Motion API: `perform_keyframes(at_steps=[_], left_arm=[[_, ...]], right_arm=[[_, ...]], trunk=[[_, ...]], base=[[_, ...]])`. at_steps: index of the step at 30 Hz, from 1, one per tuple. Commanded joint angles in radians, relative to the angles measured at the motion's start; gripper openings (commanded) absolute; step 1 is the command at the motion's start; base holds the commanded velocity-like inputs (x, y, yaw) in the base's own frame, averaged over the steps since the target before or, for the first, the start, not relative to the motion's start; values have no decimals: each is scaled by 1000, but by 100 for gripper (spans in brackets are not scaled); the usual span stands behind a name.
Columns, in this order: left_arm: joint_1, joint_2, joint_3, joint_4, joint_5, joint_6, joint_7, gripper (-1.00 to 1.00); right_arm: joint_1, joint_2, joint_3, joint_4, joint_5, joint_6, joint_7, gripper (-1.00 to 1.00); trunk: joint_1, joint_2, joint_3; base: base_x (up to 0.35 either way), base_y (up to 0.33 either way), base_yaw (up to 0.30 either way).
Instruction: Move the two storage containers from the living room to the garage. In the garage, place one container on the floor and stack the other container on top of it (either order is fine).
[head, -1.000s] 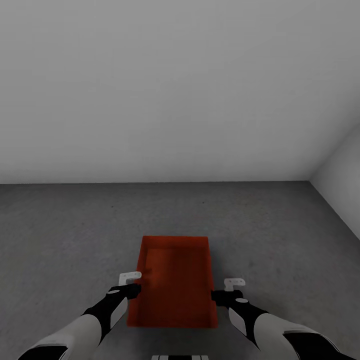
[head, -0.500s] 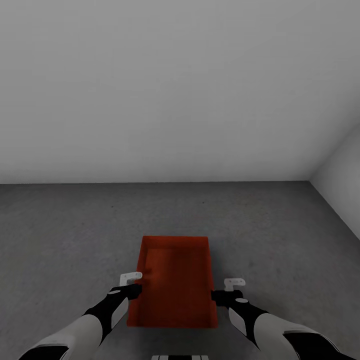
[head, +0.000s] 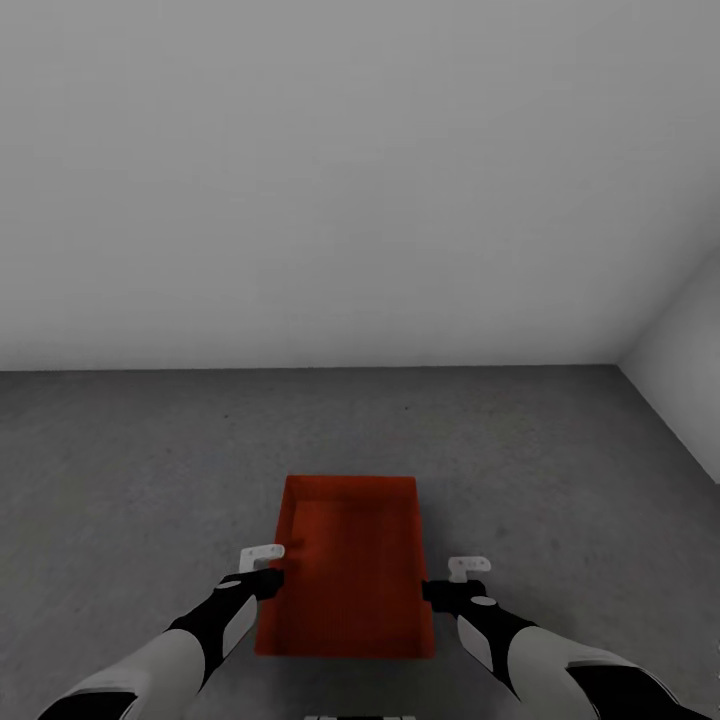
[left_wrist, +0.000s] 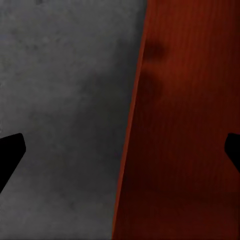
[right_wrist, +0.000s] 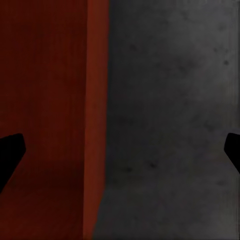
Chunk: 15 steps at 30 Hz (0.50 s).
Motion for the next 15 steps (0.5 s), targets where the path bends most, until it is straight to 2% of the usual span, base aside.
perform_keyframes(at_steps=[1,15], left_arm=[[0,0,4,-2,8,5,2,100],[1,0,3,-6,8,6,2,100]], right_arm=[[-1,0,-1,3,2,-5,-4,100],[-1,0,-1,3,1,-5,-4,100]], trunk=[[-4,7,3],[-58,105,46]], base=[[0,0,0],[0,0,0]])
